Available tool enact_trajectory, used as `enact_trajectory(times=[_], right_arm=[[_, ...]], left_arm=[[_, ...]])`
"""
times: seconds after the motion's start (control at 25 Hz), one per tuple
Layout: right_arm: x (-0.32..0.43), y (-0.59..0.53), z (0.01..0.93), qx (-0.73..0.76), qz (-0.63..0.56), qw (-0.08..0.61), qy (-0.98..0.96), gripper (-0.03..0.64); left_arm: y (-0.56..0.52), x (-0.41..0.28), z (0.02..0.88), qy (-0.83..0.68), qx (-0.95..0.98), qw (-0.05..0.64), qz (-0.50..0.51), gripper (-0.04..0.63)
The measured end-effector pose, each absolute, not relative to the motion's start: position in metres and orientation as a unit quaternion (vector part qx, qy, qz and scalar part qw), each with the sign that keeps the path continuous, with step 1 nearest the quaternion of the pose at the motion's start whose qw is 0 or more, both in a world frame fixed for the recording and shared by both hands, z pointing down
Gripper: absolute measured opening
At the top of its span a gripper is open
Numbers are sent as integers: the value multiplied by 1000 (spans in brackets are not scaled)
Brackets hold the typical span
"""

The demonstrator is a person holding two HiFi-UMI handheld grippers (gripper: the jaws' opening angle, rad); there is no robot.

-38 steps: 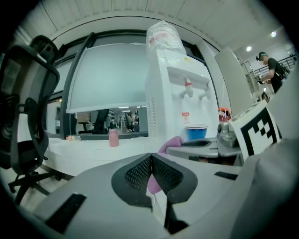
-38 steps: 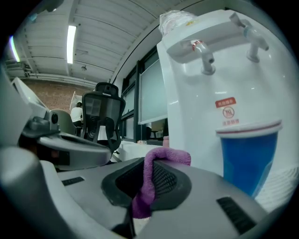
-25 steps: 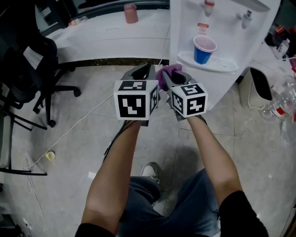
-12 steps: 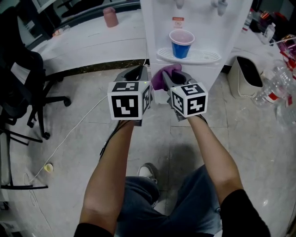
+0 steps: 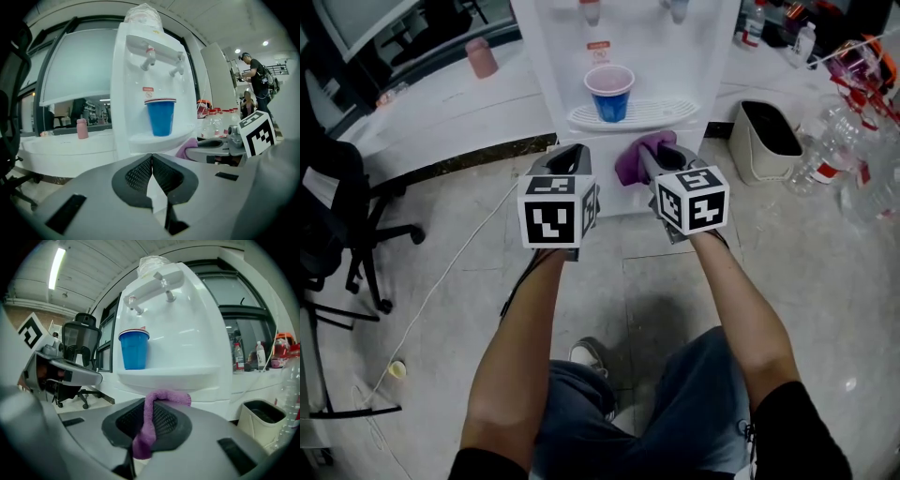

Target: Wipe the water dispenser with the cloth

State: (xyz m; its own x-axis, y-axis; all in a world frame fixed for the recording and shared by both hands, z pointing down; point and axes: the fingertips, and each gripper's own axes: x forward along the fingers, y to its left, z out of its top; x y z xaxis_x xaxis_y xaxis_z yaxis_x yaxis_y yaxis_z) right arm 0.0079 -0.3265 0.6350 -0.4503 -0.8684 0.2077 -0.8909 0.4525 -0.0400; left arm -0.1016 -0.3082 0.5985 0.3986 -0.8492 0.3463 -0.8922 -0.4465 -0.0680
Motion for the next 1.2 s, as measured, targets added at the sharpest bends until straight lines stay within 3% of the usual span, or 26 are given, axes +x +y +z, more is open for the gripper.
enact_trajectory(times=[0.6, 1.2], right_arm=[[116, -325, 647, 583, 95, 89, -802, 32], [24, -286, 627, 507, 54, 63, -858, 32]], left_arm=[[-307, -47, 613, -478, 855, 44, 194, 26], [-301, -82, 617, -518, 837, 51, 168, 26]])
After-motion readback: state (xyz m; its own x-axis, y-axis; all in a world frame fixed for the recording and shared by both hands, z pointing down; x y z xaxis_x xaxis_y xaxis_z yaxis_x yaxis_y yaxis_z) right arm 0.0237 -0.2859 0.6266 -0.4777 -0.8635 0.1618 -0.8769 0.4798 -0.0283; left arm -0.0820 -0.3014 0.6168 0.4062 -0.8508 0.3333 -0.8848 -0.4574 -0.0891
